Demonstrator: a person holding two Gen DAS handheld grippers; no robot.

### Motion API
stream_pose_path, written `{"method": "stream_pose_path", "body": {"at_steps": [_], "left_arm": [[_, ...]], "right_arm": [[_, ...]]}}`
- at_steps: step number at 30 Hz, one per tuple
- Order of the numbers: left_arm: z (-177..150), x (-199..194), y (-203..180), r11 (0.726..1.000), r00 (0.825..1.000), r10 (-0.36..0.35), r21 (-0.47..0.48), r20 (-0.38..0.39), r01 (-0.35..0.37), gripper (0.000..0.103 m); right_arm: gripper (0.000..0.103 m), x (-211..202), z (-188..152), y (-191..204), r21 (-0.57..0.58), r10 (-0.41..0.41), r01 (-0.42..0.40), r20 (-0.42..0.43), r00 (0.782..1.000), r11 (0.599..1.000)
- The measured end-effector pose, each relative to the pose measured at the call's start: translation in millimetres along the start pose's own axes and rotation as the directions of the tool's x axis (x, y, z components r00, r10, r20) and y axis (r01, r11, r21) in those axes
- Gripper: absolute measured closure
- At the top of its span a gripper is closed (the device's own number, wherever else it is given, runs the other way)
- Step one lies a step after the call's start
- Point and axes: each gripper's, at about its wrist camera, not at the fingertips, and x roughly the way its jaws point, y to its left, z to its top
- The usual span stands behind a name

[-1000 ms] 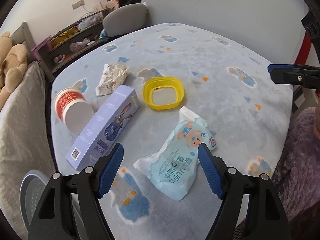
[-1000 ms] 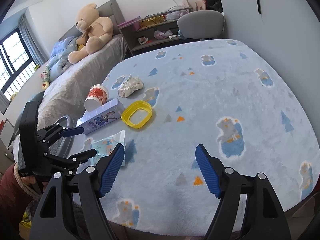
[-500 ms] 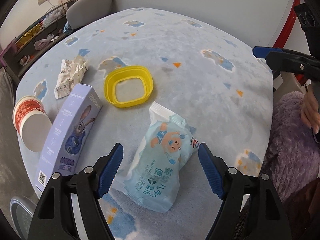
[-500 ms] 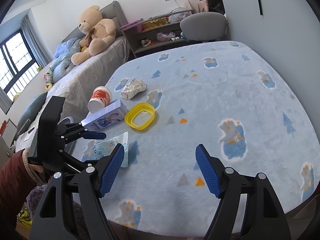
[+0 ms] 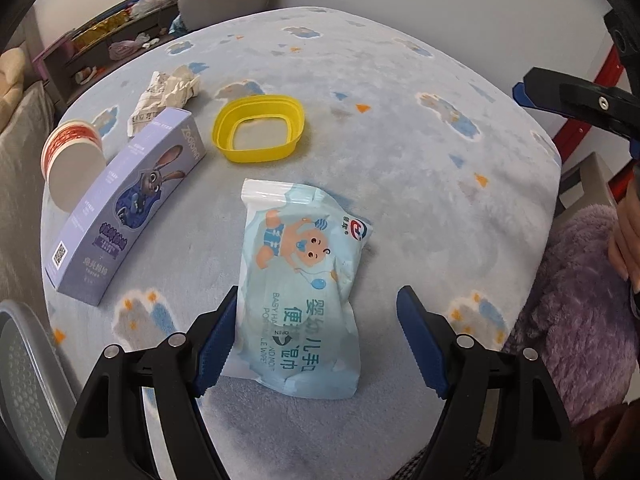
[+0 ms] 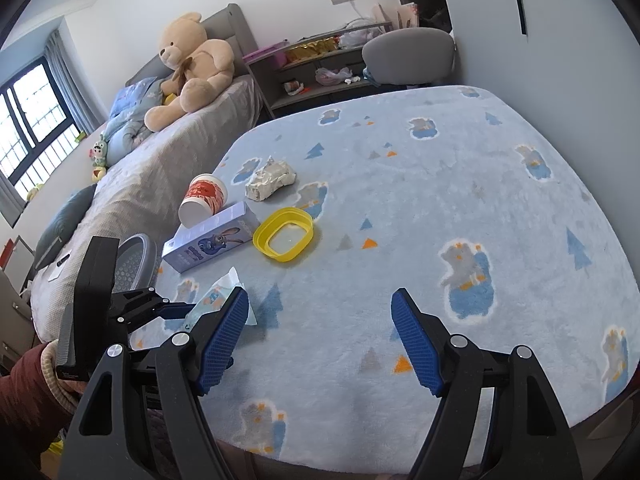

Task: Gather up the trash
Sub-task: 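Move the left gripper to the light-blue wipes pack and grasp it, then lift the wipes pack with the left gripper while the right gripper grasps the yellow plastic container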

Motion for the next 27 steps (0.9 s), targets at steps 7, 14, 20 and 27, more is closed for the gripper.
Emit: {"method": "stream_pose_path", "body": {"at_steps": [7,14,20,27], "left_arm": [[2,11,7,0.983,0.997,0.08,-0.164,0.003,-0.078,0.029],[-6,3,12,0.961,0.992,0.118,-0.257,0.036,-0.105,0.044],[-16,-26,10,0.951,0.981,0.169,-0.278,0.098,-0.136,0.044],[-26,-78,46,0.879,0.931,0.337,-0.4,0.138,-0.259,0.044]], "right_arm": [[0.031,1,-1,2,-0.01,-0.012,0.012,0.0,1.0,1.0],[0.031,6,-1,6,-0.026,-0.03,0.029,-0.01,1.0,0.999],[0.031,17,-1,22,-0.087,-0.042,0.039,-0.037,0.998,0.995],[0.031,56,17,49,-0.185,-0.051,0.035,-0.082,0.995,0.982]]}}
